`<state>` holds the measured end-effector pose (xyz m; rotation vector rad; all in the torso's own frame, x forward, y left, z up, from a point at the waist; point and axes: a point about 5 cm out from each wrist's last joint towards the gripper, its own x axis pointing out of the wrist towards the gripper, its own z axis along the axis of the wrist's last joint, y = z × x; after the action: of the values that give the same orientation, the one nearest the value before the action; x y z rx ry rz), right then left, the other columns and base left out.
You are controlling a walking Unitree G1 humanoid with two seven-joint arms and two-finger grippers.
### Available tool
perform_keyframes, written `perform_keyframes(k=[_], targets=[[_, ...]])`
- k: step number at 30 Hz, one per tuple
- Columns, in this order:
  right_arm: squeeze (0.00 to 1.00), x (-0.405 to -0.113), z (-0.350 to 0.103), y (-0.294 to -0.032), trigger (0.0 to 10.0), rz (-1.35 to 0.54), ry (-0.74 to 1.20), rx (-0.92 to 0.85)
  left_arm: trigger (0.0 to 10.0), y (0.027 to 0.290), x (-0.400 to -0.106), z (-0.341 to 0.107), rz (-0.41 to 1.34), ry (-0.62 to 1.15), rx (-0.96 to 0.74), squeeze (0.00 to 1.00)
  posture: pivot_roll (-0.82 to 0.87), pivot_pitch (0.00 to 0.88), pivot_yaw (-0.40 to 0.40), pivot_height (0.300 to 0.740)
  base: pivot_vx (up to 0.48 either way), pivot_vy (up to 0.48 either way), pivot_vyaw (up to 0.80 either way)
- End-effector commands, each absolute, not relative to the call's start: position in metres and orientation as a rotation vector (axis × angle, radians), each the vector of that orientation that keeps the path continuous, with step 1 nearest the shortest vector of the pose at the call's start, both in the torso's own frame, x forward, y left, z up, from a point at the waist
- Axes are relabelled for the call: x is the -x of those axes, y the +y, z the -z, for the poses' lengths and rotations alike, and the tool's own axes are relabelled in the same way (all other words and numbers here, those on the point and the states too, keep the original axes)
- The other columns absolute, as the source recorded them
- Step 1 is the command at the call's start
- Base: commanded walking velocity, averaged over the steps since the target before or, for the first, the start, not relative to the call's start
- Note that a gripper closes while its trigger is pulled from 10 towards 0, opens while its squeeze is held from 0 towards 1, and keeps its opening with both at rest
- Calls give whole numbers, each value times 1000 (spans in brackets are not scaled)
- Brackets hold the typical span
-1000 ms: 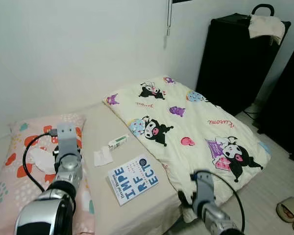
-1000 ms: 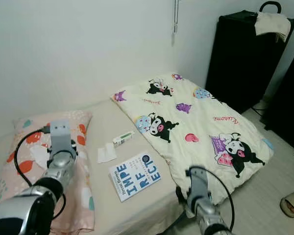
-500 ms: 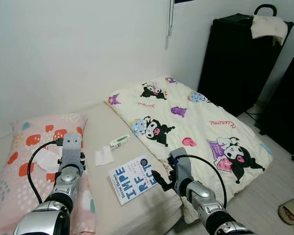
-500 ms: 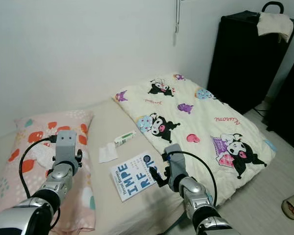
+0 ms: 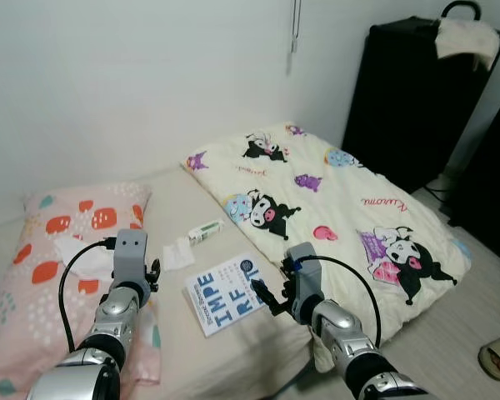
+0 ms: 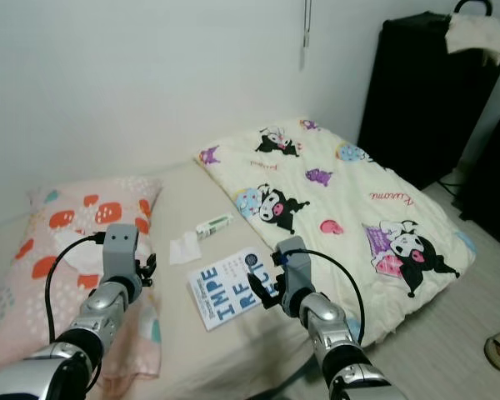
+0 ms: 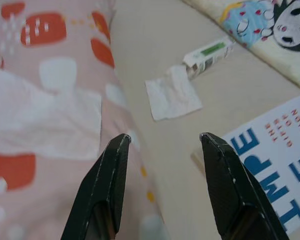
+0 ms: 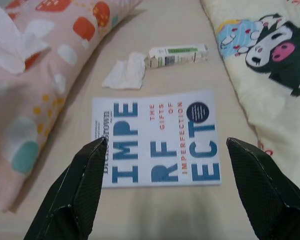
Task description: Clean up the room
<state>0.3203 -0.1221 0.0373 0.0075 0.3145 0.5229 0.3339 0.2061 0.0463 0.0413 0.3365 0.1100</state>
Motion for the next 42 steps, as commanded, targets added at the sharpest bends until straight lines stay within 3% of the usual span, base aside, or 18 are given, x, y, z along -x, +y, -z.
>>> perform_keyframes(k=[1,9,15,21,24,38,39,40,42], targets=[[0,-317,-36,-119,10000,-530,302,-39,10000,207,-336,-49,-128,325,-19,0,-189,79,73,630,0,0,0],[0,-315,-45,-118,10000,-553,198,-73,10000,198,-348,-63,-155,279,107,0,-190,113,78,630,0,0,0],[0,-312,-48,-117,10000,-564,154,-127,10000,187,-359,-77,-142,230,141,0,-189,150,85,630,0,0,603],[0,-299,-46,-104,10000,-564,125,-178,10000,157,-383,-115,-77,138,231,0,-187,247,118,630,0,0,252],[0,-296,-47,-102,10000,-560,116,-185,10000,153,-386,-120,-71,131,247,0,-187,247,118,630,0,0,0],[0,-283,-61,-97,10000,-536,53,-240,10000,141,-388,-116,-96,258,446,0,-207,374,147,630,0,0,0],[0,-280,-64,-97,10000,-534,43,-246,10000,144,-389,-117,-117,255,490,67,-211,388,147,630,0,0,0],[0,-277,-66,-97,10000,-532,36,-251,10000,146,-390,-118,-135,254,520,490,-214,395,146,630,0,0,0],[0,-275,-68,-97,10000,-530,34,-254,10000,147,-390,-119,-145,253,537,490,-214,395,146,630,0,0,0]])
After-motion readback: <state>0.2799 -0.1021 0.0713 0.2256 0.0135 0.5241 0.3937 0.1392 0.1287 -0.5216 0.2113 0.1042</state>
